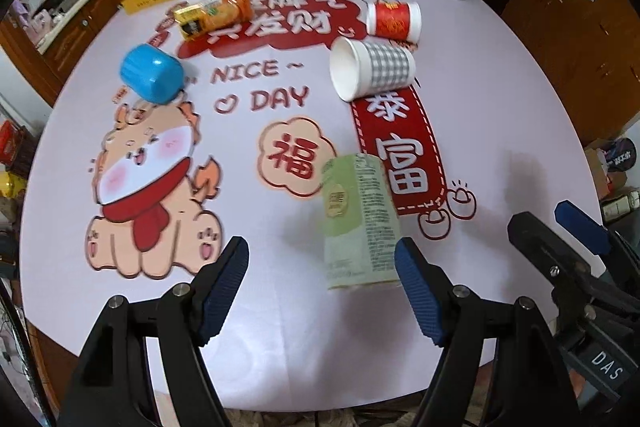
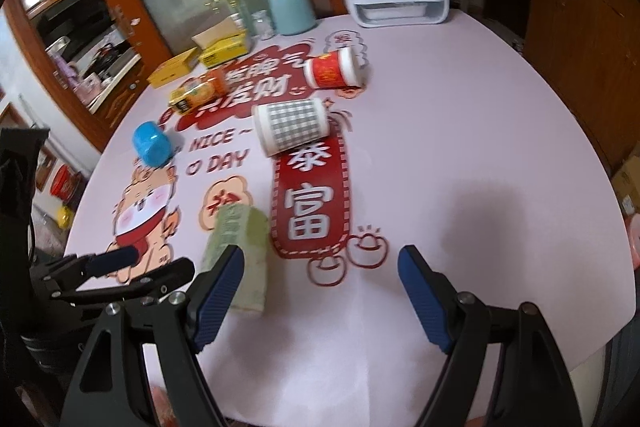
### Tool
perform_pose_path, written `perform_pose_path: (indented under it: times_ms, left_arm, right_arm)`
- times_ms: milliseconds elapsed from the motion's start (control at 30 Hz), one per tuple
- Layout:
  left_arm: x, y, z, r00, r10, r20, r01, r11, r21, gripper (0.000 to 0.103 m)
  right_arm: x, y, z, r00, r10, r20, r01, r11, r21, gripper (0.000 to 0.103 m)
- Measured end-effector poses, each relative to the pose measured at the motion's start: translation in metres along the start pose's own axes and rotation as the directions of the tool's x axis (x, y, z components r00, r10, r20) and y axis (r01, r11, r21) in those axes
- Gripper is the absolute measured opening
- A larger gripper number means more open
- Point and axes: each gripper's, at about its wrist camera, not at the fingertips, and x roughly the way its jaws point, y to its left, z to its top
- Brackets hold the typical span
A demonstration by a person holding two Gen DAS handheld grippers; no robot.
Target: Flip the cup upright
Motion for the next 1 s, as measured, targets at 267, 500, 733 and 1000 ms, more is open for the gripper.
perform_pose_path:
  times_ms: [267,500,733,1000]
  left_arm:
    - [-0.017,0.032,-0.007,0.998,0.030,0.056,-0.027,0.998,-0.058,0.084]
    - [-0.008,0.062,-0.015,0.996,0.069,0.057,-0.063,0.993,-0.096,0.086]
    - [0.017,0.080,-0.016,0.998,0.059,0.006,-0.057,0.990,-0.128,0.086]
    - [0.032,0.084,-0.016,0.999,0.040,-0.016,-0.042,0.990,-0.133,0.086]
  right_arm:
    - [0.000,0.029,-0.002,0.998,0.055,-0.015,-0.055,0.996,-0.065,0.080]
    - [0.019,0.050,0.002,0.994,0.083,-0.074,-0.090,0.990,-0.104,0.080]
    - [0.054,0.059,0.009,0.975,0.099,-0.200,-0.123,0.986,-0.112,0.080]
    - [0.098,0.054,0.015,0.920,0.115,-0.374,-0.149,0.987,-0.063,0.080]
